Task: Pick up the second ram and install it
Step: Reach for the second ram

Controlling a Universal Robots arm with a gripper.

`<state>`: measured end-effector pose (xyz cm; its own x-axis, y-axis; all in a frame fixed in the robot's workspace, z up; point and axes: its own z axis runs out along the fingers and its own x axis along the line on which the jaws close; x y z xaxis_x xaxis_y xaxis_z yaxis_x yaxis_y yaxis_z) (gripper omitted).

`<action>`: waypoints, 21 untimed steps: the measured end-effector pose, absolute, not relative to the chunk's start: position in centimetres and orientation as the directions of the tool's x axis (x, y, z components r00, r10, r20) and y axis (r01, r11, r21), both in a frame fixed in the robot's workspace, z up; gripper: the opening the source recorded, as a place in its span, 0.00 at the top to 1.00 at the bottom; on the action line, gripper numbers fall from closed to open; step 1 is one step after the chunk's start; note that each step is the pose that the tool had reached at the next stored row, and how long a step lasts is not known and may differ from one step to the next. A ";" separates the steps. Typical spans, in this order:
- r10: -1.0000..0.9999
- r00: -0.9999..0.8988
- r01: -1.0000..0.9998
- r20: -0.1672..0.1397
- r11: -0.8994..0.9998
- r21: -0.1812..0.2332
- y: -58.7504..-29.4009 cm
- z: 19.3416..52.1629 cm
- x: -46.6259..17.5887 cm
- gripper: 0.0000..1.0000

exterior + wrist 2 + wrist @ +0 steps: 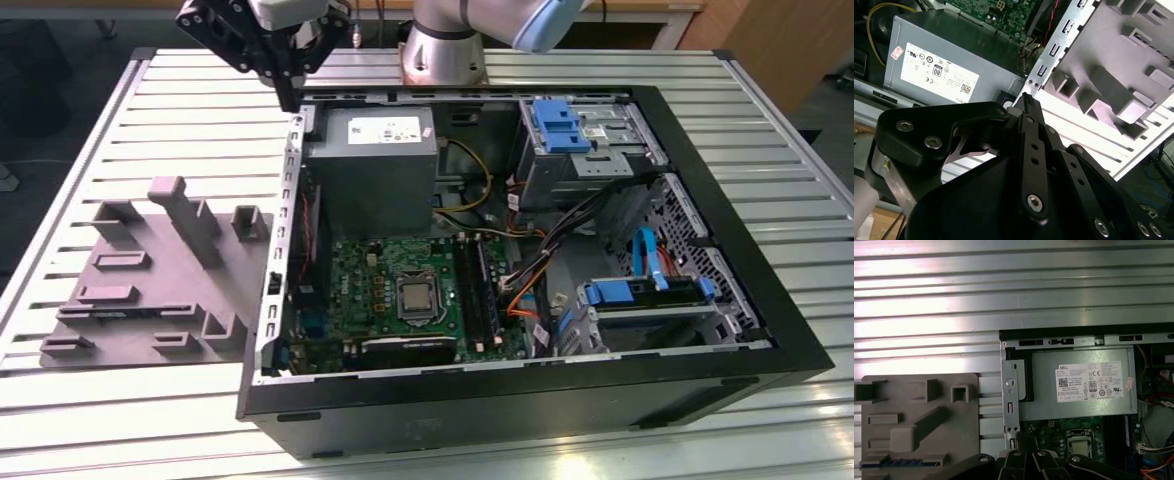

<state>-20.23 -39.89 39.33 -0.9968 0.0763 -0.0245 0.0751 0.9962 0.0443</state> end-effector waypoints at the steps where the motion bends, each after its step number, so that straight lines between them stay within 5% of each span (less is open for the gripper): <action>1: 0.076 -0.997 0.075 -0.024 0.996 0.044 -39.9 39.3 -20.3 0.89; 21: 0.076 -0.997 0.075 -0.024 0.996 0.044 -39.9 39.3 -22.0 0.89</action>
<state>-22.00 -39.89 39.32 -0.9968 0.0763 -0.0245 0.0751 0.9962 0.0444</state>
